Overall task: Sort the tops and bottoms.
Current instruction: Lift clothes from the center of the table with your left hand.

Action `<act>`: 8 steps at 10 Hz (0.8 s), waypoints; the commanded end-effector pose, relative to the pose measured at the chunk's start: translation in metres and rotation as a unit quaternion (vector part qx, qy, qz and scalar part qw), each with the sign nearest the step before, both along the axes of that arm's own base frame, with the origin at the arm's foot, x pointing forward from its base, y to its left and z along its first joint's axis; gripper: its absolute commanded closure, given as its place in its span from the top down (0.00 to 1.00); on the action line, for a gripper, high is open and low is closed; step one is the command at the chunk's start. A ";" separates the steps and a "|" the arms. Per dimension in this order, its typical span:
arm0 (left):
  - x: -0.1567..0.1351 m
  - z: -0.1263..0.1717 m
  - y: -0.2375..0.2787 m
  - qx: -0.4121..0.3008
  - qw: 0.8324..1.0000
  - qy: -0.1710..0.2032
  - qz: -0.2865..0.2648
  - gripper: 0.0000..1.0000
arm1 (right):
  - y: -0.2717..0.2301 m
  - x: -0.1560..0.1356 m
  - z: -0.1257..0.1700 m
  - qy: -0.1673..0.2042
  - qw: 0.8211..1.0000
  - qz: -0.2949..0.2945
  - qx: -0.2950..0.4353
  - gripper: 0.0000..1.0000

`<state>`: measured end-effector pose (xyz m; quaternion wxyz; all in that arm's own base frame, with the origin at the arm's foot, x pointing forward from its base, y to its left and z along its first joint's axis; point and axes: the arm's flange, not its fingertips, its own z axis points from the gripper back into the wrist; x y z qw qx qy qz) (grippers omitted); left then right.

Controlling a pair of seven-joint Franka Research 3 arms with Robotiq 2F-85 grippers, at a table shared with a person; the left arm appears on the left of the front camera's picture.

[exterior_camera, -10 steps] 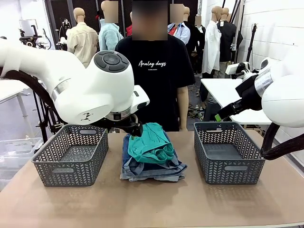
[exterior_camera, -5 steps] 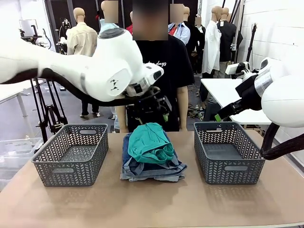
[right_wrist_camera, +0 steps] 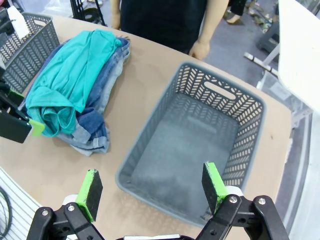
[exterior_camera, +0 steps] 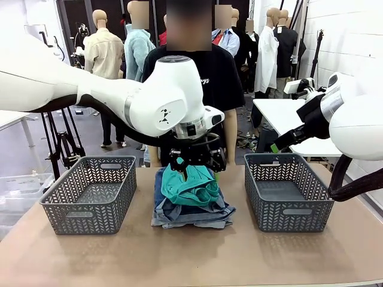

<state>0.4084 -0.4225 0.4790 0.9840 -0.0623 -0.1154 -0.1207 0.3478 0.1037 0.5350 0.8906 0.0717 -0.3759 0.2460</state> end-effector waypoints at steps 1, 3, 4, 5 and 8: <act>0.007 -0.002 -0.008 0.029 1.000 -0.001 0.010 1.00 | -0.001 0.001 -0.001 0.000 1.000 0.003 0.003 1.00; 0.014 -0.015 -0.009 0.029 0.999 -0.005 0.024 1.00 | -0.001 0.001 -0.001 0.000 1.000 0.003 0.003 1.00; 0.019 -0.022 -0.009 0.021 0.999 -0.012 0.040 1.00 | -0.001 0.001 -0.001 0.000 1.000 0.003 0.003 1.00; 0.026 -0.029 -0.009 0.013 0.998 -0.012 0.054 1.00 | -0.001 0.001 -0.001 0.000 1.000 0.003 0.003 1.00; 0.048 -0.041 -0.008 0.010 0.996 -0.005 0.084 1.00 | -0.001 0.001 -0.001 0.000 1.000 0.003 0.003 1.00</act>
